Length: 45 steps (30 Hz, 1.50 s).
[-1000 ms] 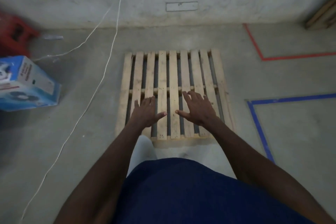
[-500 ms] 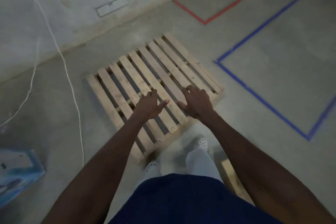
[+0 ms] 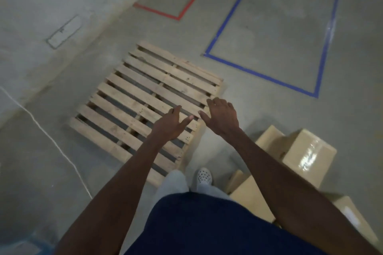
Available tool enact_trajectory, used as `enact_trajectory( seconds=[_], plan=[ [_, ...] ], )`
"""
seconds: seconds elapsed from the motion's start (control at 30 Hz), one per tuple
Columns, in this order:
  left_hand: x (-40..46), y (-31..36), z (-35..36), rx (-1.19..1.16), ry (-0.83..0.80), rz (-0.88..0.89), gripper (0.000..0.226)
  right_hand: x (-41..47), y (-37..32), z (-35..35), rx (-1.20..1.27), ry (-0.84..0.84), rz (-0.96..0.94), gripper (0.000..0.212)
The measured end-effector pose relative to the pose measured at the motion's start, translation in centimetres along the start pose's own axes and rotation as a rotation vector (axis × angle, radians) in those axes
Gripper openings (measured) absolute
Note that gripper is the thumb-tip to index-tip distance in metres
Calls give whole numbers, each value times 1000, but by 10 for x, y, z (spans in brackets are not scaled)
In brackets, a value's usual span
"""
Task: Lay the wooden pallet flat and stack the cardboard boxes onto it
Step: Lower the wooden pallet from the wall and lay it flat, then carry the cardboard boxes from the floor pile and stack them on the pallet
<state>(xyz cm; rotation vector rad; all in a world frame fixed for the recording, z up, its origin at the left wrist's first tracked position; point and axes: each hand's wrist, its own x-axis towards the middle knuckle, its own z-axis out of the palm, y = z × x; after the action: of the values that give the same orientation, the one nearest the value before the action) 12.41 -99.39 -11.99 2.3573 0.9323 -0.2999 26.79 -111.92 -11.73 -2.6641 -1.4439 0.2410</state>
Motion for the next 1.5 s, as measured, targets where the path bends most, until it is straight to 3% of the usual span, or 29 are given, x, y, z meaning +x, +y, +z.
enact_trajectory(
  seconds=[0.17, 0.3, 0.47, 0.8, 1.13, 1.27, 1.5],
  plan=[
    [-2, -5, 24, 30, -135, 54, 92, -70, 11, 16, -42, 9, 133, 49],
    [-14, -4, 35, 111, -206, 245, 90, -137, 9, 30, -57, 0, 376, 46],
    [-59, -6, 57, 219, -318, 472, 87, -237, -26, 30, -8, 77, 653, 40],
    [-148, 12, 109, 288, -503, 726, 87, -386, -93, 52, 85, 79, 1033, 33],
    [-178, 31, 149, 352, -548, 817, 94, -461, -84, 54, 107, 107, 1181, 29],
    [-190, 52, 171, 450, -530, 881, 94, -486, -56, 59, 124, 118, 1148, 30],
    [-212, 101, 224, 430, -503, 756, 91, -523, 28, 78, 174, 79, 1004, 30]
  ],
)
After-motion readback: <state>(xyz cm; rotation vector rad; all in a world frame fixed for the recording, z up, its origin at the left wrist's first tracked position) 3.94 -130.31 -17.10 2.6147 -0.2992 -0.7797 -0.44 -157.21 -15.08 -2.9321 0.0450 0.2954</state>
